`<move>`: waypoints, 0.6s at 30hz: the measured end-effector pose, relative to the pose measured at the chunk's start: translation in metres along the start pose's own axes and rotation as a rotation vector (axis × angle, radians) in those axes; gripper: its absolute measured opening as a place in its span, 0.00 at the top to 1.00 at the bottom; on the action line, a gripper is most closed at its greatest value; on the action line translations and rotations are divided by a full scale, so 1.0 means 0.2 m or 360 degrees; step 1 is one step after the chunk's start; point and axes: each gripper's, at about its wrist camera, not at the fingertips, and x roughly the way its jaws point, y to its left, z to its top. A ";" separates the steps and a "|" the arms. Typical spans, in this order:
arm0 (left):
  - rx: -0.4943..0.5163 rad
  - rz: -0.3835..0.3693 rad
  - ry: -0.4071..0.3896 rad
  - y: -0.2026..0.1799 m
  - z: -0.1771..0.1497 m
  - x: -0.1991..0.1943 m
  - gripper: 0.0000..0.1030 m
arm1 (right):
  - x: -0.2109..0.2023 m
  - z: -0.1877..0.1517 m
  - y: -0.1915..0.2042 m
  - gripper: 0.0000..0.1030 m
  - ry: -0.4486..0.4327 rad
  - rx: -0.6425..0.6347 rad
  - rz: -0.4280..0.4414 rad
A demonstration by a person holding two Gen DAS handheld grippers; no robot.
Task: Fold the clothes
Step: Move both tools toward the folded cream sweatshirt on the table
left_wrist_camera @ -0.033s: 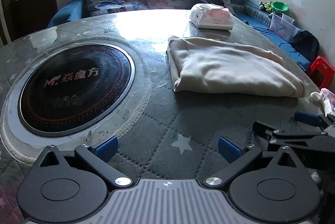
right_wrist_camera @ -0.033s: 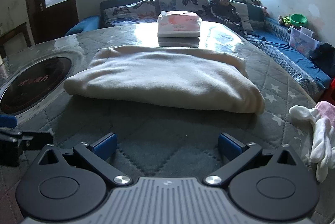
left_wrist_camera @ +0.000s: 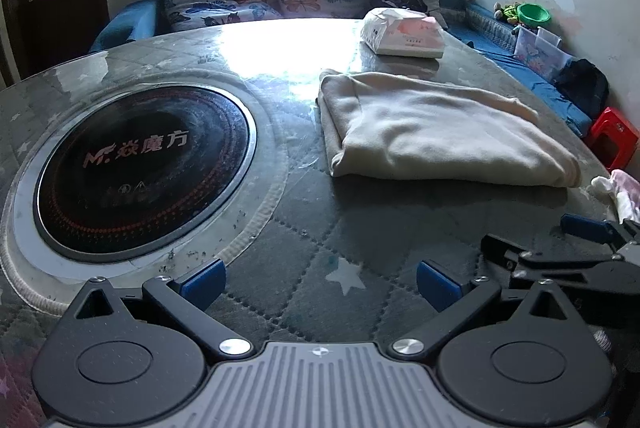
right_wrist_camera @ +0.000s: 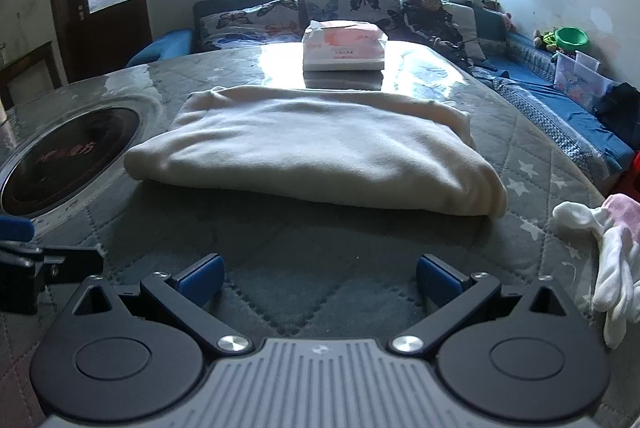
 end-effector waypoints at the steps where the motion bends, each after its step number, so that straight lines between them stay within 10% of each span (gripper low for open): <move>1: -0.0002 0.0003 0.0003 0.00 0.01 0.00 0.00 | 0.00 0.00 0.01 0.00 -0.0015 -0.0012 -0.0009; 18: -0.0095 0.0052 -0.0033 0.16 0.12 0.04 0.00 | 0.18 0.08 0.07 0.00 -0.0026 0.0020 -0.0059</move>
